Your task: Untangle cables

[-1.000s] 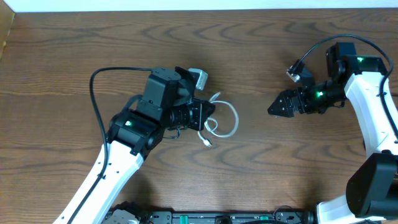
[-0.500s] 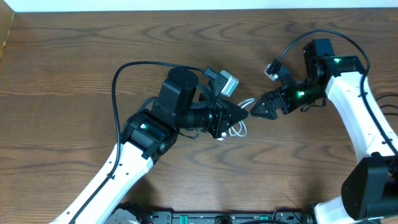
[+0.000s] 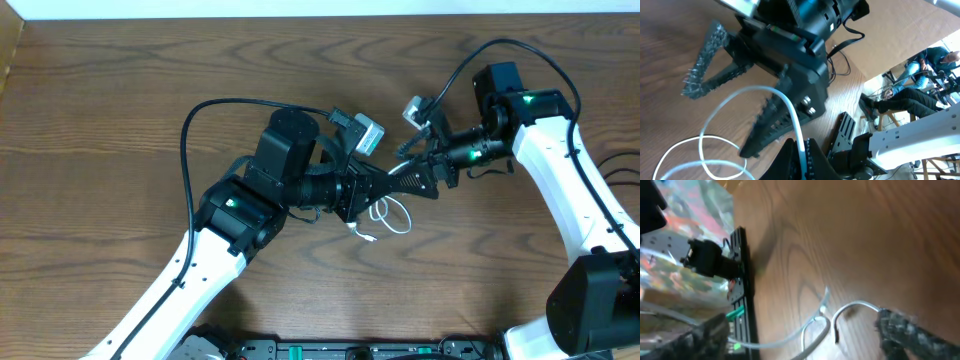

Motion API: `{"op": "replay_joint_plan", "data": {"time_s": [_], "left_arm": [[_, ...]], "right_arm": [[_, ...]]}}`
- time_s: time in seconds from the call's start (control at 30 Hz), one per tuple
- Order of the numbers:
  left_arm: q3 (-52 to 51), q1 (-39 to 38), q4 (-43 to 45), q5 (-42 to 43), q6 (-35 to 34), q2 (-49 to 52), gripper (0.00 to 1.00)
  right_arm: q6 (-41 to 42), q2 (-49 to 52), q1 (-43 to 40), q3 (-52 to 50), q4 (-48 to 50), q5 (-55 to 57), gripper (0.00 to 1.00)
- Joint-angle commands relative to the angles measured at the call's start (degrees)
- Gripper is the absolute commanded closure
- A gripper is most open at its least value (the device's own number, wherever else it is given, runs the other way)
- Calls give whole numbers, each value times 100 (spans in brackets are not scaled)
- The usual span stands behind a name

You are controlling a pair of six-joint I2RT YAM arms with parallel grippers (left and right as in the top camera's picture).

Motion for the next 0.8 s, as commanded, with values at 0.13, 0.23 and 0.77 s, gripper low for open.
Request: {"op": "replay_joint_plan", "data": {"time_s": [0.13,0.23,0.77], "left_arm": [[63,-2,15,-52,52,0,92],[63,-2,15,-52,52,0,93],[63,-2,-713,-1102,59,7,59]], "right_arm": [[-439,-24,22,-24,247,-1102,43],[-439,-24,22,-24,267,-1167,53],[1270,-24,22,-24,352,2271,99]]}}
